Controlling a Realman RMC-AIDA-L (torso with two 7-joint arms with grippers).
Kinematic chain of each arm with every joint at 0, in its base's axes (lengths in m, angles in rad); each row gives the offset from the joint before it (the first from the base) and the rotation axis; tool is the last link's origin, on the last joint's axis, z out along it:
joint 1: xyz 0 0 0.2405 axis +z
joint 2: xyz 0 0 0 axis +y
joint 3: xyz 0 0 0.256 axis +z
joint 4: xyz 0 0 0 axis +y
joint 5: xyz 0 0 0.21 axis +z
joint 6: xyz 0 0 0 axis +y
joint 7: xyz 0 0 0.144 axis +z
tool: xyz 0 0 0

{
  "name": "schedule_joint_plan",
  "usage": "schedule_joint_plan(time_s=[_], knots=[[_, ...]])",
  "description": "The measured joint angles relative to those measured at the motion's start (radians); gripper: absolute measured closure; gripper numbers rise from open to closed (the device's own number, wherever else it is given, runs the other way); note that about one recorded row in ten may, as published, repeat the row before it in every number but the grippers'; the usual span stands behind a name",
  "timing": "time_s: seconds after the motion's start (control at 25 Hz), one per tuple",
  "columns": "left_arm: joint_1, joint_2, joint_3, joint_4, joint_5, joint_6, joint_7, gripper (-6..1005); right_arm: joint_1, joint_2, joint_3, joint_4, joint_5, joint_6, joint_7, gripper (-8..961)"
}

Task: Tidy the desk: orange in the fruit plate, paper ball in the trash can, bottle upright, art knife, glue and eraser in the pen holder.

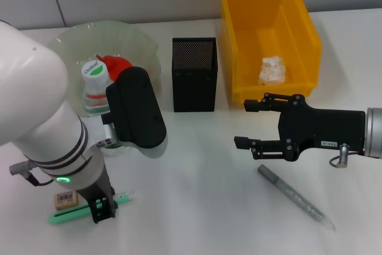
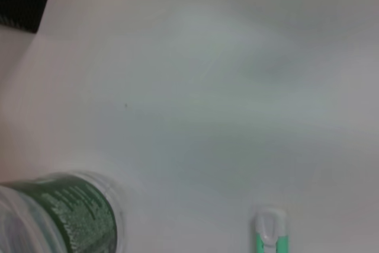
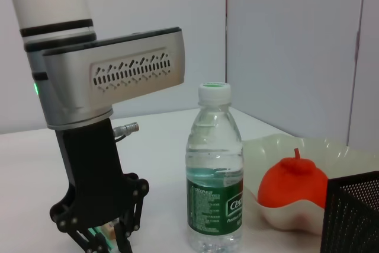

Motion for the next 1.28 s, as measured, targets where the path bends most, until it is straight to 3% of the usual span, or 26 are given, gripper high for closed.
schedule_joint_plan(time_s=[0.48,0.64,1.28], knots=[[0.002,0.0,0.0,0.052,-0.016,0.017,-0.005,803,0.0,0.0,0.009,0.0,0.0,0.003,0.001,188],[0.011,0.0,-0.006,0.144,-0.081,0.046,-0.001,801,-0.002,0.0,0.009,0.0,0.0,0.004,0.001,188],[0.009,0.0,-0.051,0.301,-0.198,0.047,-0.003,791,-0.015,-0.002,0.022,0.0,0.004,0.004,-0.006,188]])
